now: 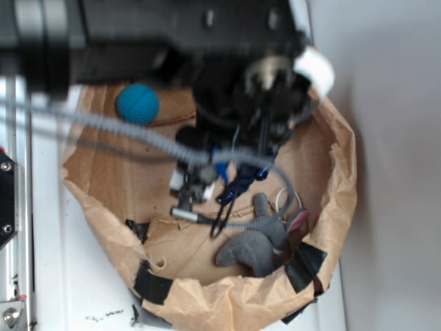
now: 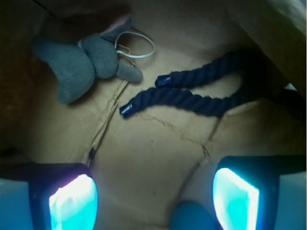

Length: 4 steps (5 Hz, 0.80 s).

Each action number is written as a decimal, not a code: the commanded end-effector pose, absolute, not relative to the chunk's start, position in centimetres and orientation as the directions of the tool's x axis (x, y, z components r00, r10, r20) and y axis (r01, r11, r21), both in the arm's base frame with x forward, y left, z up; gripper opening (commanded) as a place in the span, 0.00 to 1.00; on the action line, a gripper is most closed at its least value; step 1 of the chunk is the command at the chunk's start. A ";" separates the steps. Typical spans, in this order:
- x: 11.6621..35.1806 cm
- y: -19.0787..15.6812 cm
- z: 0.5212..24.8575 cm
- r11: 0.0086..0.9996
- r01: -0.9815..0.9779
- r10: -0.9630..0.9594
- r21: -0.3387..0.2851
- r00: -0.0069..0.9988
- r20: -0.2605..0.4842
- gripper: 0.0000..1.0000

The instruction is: Grab the blue ball.

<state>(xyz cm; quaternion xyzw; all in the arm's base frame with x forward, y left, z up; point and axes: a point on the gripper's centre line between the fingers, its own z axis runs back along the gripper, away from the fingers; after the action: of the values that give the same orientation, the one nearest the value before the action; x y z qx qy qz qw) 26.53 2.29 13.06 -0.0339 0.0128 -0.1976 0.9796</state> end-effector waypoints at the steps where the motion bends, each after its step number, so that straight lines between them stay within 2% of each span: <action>1: 24.1 4.4 13.5 0.887 0.461 -0.461 0.014 0.886 0.048 1.00; 3: 23.5 4.9 7.6 0.867 0.476 -0.480 0.148 0.877 -0.007 1.00; 4: 24.3 5.2 5.8 0.872 0.456 -0.458 0.178 0.888 -0.030 1.00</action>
<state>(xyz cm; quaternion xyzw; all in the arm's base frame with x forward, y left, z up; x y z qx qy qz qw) 23.95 5.68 4.98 0.0855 0.0087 -0.2296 0.9695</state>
